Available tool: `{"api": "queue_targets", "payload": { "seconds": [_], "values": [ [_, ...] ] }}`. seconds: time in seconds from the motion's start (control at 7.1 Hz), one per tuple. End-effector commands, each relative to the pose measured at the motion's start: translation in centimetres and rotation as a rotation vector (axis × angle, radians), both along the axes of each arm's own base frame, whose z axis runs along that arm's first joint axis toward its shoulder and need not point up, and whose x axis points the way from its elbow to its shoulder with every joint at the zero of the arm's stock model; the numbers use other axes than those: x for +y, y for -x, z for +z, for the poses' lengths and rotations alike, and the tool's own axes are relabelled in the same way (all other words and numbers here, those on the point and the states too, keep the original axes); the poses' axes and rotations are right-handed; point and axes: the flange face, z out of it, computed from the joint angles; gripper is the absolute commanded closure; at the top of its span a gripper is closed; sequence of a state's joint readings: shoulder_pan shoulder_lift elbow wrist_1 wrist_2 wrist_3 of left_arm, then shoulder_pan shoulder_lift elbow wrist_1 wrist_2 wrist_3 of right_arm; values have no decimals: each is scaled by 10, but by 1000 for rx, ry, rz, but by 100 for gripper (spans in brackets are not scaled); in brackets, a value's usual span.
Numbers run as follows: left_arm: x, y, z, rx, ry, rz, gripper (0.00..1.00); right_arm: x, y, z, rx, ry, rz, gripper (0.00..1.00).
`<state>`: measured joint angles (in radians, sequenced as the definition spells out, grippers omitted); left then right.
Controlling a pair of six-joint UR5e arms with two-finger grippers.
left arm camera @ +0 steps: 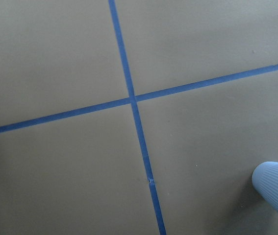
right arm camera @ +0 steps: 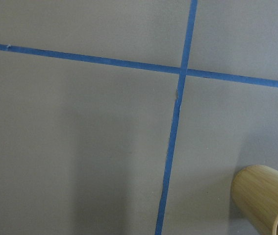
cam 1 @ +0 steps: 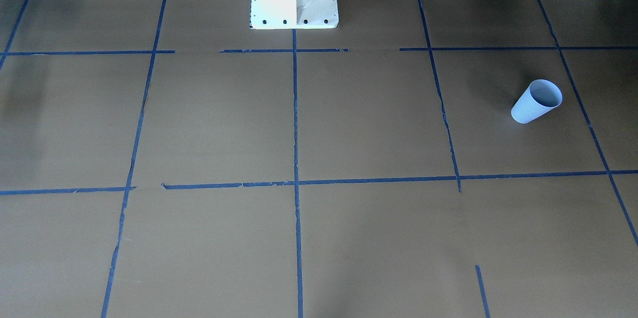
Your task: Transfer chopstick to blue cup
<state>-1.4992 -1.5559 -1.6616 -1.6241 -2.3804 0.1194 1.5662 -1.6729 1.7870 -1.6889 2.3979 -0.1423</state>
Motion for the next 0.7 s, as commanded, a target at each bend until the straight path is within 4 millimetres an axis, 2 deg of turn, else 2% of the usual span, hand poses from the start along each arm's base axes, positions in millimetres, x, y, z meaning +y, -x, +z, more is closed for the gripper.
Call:
{"api": "queue_targets", "payload": {
  "seconds": [0.0, 0.14, 0.28, 0.42, 0.56],
  "values": [
    [-1, -51, -9, 25, 53, -43, 0, -1, 0, 0, 2, 1, 1, 0],
    [-2, -69, -19, 59, 95, -103, 0, 0, 0, 0, 2, 1, 1, 0],
    [4, -98, -22, 83, 119, -107, 0, 0, 0, -1, 2, -2, 1, 0],
    [15, -119, -23, 107, 126, -114, 0, 0, 0, 1, 5, 0, 0, 0],
    [39, -146, -13, 123, 146, -92, 0, 0, 0, 2, 5, 4, 1, 0]
  ]
}}
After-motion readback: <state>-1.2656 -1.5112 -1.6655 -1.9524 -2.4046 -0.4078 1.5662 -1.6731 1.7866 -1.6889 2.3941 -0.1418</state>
